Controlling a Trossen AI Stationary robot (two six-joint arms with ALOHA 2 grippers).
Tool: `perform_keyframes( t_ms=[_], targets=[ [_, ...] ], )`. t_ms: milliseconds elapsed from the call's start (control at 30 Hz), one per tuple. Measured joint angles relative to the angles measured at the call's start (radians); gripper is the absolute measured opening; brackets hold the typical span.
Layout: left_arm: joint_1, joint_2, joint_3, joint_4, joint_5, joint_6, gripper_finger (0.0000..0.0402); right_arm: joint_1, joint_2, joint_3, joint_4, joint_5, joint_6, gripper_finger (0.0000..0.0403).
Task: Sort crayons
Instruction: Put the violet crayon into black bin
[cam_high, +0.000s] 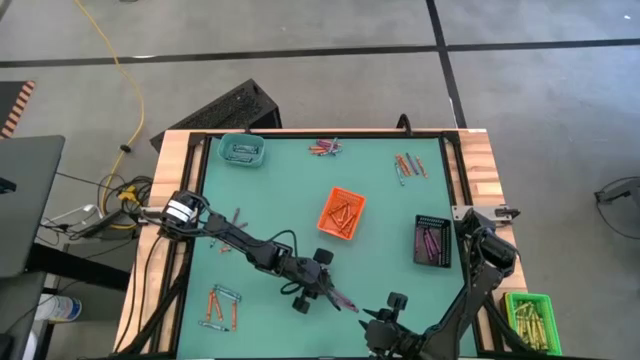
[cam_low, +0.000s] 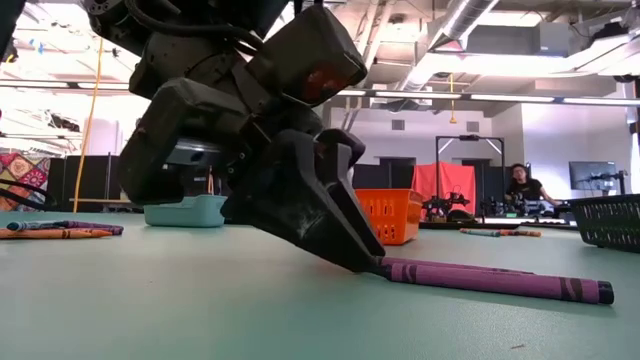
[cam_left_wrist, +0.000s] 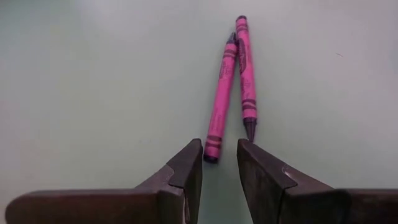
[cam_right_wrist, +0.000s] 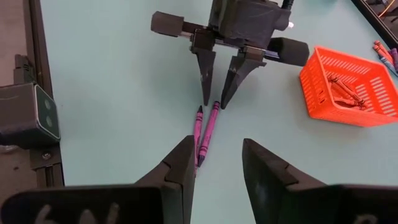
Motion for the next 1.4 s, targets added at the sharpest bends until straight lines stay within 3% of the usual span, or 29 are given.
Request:
perform_keyframes(
  t_ms=[567, 733, 867, 1167, 1400],
  targets=[
    [0.025, 0.019, 0.001, 0.03, 0.058, 0.024, 0.009, -0.015, 0.0, 0.0, 0.014, 0.0, -0.021, 0.0125],
    [0.023, 0.046, 0.024, 0.032, -0.006, 0.02, 0.009, -0.02, 0.0, 0.001, 0.025, 0.0, -0.031, 0.0125],
    [0.031, 0.046, 0.033, 0.031, 0.012, 0.019, 0.0089, -0.02, 0.0, 0.001, 0.025, -0.009, -0.033, 0.0125],
    [0.037, 0.047, 0.037, 0.025, -0.005, 0.045, 0.0011, -0.019, 0.0, 0.001, 0.023, -0.016, -0.034, 0.0125],
    [0.031, 0.047, 0.037, 0.033, -0.067, 0.084, 0.0003, -0.012, 0.0, 0.001, 0.012, -0.039, -0.034, 0.0125]
  ],
)
